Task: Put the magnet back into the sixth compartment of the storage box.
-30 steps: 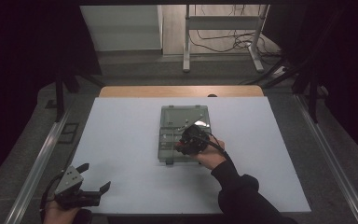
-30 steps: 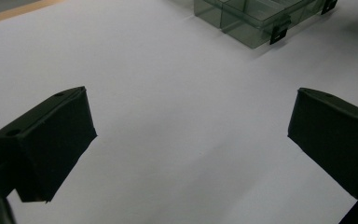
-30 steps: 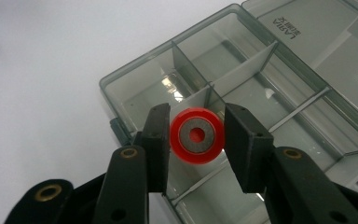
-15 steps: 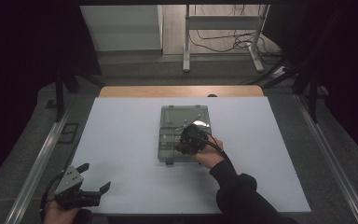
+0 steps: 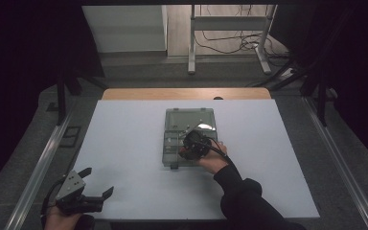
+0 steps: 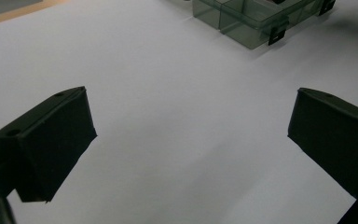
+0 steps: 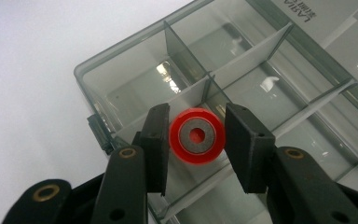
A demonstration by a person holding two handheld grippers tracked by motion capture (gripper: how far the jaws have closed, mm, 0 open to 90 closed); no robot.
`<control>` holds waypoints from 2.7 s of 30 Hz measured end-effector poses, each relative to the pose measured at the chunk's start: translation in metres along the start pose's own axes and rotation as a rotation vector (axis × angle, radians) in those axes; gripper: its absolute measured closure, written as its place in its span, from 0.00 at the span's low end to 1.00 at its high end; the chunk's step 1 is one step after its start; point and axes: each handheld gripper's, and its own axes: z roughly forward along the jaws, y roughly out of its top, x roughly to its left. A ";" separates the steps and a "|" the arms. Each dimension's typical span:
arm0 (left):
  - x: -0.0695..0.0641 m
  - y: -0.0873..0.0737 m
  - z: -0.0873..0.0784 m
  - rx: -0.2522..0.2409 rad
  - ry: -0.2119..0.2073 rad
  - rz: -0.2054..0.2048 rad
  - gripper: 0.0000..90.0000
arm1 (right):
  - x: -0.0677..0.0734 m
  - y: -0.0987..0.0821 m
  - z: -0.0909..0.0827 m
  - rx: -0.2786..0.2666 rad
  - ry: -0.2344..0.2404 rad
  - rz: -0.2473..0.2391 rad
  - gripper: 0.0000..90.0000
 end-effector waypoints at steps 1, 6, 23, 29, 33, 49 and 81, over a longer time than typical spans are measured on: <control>0.000 0.000 0.000 0.000 0.000 0.000 0.01 | 0.000 0.000 0.001 0.002 0.000 -0.003 0.68; 0.000 0.000 0.000 0.001 -0.001 0.000 0.01 | 0.000 0.000 0.001 -0.001 -0.004 -0.001 0.64; 0.000 0.000 0.000 0.001 0.000 0.000 0.01 | 0.002 0.000 -0.010 -0.041 -0.010 0.000 0.46; 0.000 0.000 0.000 0.002 0.000 0.001 0.01 | 0.003 -0.001 -0.014 -0.055 -0.010 0.005 0.43; 0.000 0.000 0.000 0.003 0.000 0.002 0.01 | 0.004 -0.002 -0.017 -0.067 -0.005 -0.002 0.40; -0.001 0.000 0.000 0.004 0.001 0.004 0.01 | 0.007 -0.009 -0.031 -0.111 -0.045 -0.008 0.30; -0.001 0.000 0.000 0.004 -0.001 0.005 0.01 | 0.008 -0.027 -0.055 -0.145 -0.066 0.009 0.11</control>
